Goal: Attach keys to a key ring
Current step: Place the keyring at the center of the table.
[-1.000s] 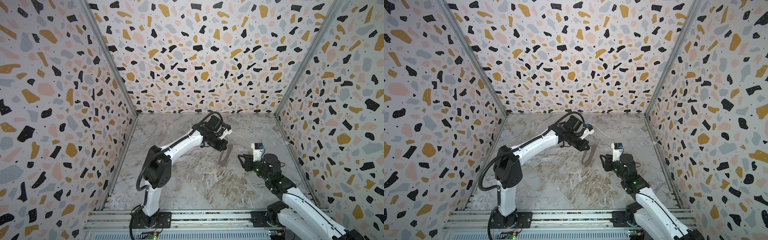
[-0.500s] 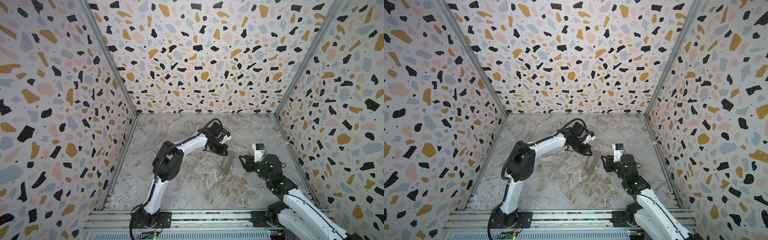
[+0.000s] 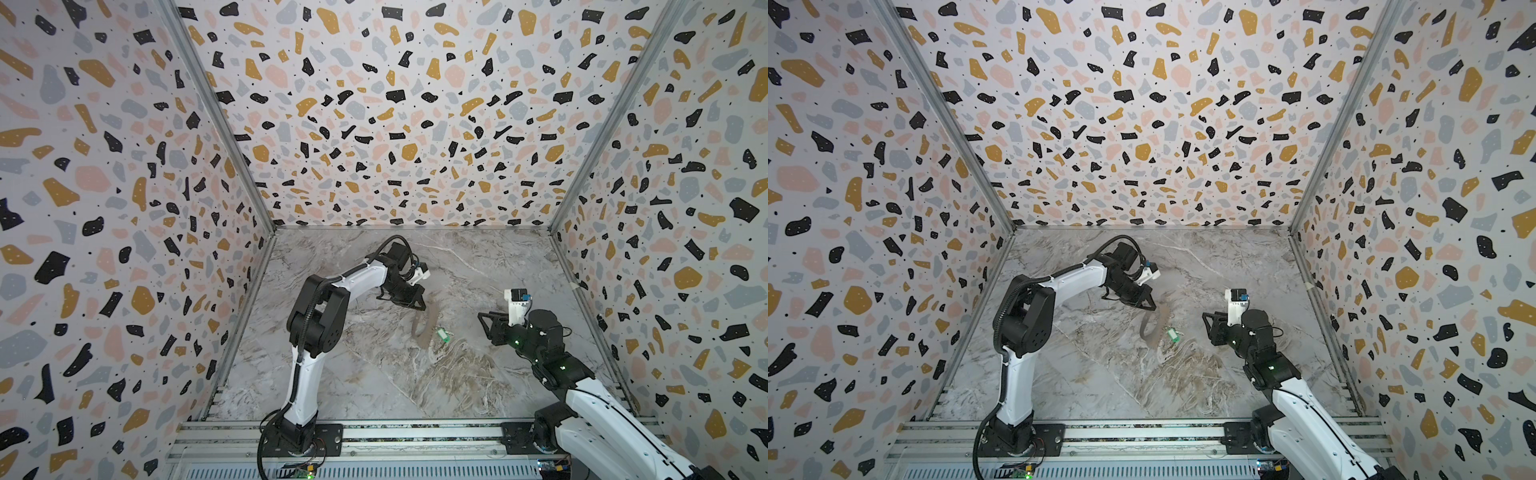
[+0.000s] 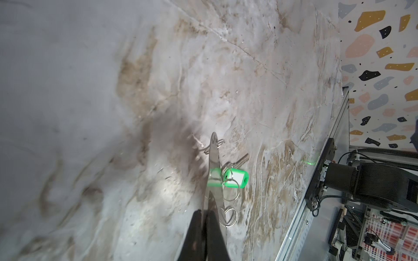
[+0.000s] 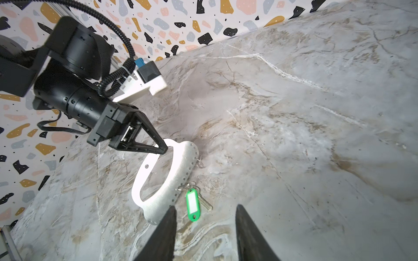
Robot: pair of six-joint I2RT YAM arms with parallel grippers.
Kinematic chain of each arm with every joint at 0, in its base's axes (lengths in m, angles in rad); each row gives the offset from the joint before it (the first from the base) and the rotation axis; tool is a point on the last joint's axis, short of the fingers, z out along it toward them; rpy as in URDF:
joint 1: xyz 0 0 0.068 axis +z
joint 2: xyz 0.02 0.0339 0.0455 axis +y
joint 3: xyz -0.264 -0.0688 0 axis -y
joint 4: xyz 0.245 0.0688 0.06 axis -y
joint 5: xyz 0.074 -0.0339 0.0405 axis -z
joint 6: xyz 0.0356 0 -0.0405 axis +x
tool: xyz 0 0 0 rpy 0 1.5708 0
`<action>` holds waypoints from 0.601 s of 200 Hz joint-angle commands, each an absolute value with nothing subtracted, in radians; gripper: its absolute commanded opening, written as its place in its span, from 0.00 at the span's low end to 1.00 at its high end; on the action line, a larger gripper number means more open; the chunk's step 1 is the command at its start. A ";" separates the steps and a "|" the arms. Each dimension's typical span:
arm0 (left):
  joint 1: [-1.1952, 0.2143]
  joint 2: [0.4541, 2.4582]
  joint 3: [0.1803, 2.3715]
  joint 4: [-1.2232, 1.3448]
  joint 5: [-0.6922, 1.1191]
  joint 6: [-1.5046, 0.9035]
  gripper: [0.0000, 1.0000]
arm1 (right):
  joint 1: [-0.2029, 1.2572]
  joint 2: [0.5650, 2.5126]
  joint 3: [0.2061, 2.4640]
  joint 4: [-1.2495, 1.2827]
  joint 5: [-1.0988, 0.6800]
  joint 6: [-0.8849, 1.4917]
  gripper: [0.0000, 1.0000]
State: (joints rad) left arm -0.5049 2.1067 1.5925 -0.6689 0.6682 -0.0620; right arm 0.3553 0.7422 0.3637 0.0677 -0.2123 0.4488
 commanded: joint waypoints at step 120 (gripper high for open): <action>-0.366 2.019 1.387 -0.586 0.524 -0.022 0.15 | 0.344 0.712 0.363 0.063 -0.217 0.453 0.44</action>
State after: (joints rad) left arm -0.3843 2.0224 1.4147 -0.6136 0.6094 -0.0372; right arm 0.3477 0.7277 0.3614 0.0704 -0.2165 0.4488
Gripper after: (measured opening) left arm 0.077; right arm 0.436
